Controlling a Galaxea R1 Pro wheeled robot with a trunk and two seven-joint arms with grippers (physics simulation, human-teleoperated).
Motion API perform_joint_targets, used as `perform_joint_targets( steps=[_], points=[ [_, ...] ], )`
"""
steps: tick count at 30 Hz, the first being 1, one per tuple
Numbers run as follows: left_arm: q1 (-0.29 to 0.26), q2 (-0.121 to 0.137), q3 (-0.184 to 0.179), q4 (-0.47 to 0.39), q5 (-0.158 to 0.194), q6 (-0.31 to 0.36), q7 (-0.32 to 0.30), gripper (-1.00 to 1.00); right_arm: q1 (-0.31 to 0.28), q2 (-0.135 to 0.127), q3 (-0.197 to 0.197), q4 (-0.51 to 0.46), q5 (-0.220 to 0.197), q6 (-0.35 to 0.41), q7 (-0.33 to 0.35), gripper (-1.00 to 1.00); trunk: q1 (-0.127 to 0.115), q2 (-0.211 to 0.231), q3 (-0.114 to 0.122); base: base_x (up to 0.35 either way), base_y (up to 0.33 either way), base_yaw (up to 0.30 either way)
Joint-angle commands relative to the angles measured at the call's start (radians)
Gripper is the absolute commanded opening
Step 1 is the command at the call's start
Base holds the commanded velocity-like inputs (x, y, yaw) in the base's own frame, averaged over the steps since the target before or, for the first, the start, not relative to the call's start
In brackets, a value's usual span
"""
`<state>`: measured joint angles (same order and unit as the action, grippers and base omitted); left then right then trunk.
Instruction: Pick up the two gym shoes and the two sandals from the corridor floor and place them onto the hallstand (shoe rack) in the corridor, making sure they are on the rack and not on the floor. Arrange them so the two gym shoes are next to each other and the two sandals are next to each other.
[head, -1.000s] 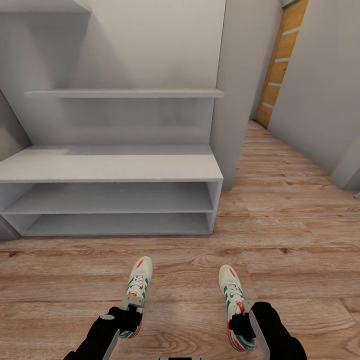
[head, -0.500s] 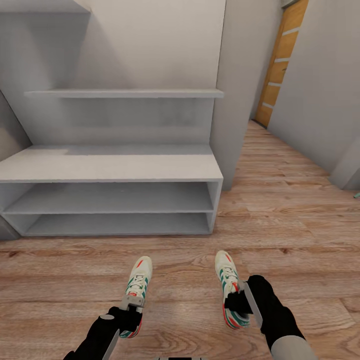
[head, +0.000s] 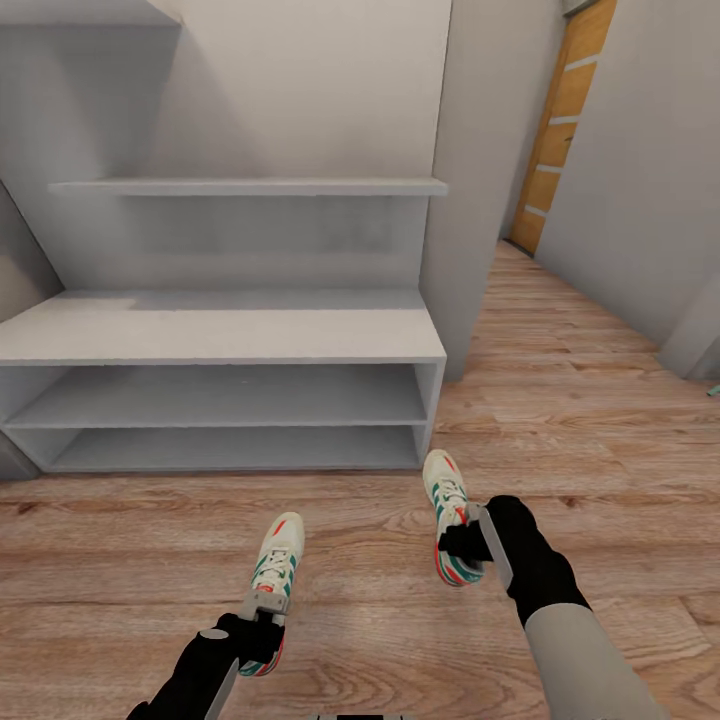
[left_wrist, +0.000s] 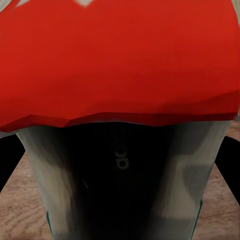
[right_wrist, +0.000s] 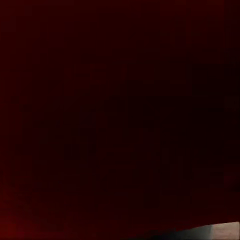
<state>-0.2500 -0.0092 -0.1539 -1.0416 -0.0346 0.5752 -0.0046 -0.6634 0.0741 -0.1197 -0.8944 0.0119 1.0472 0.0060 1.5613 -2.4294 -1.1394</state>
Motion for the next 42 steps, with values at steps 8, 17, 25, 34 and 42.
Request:
perform_joint_targets(
  steps=[8, 17, 25, 34, 42],
  points=[
    [0.000, 0.000, 0.001, 0.000, 0.001, 0.000, 0.000, -1.00, -0.018, 0.001, 0.000, -0.001, -0.004, 0.000, 0.000, -1.00, 0.000, 0.000, 0.000, 0.000, 0.000, 0.000],
    [0.000, 0.000, 0.003, 0.000, 0.005, 0.000, 0.000, -1.00, -0.019, 0.001, 0.000, -0.001, -0.004, 0.000, 0.000, -1.00, 0.000, 0.000, 0.000, 0.000, 0.052, 0.000],
    [0.000, 0.000, 0.002, 0.000, 0.005, 0.000, 0.000, -1.00, -0.019, 0.001, 0.000, -0.001, -0.004, 0.000, 0.000, -1.00, 0.000, 0.000, 0.000, 0.000, 0.279, 0.000],
    [0.000, 0.000, 0.002, 0.000, 0.001, 0.000, 0.000, -1.00, -0.019, 0.000, -0.001, 0.000, -0.004, 0.000, 0.000, -1.00, 0.000, 0.000, 0.000, 0.000, 0.274, 0.000],
    [0.000, 0.000, 0.000, 0.000, -0.002, 0.000, 0.000, -1.00, -0.019, 0.000, -0.002, 0.000, -0.004, 0.000, 0.000, -1.00, 0.000, 0.000, 0.000, 0.000, 0.047, 0.000]
  ],
)
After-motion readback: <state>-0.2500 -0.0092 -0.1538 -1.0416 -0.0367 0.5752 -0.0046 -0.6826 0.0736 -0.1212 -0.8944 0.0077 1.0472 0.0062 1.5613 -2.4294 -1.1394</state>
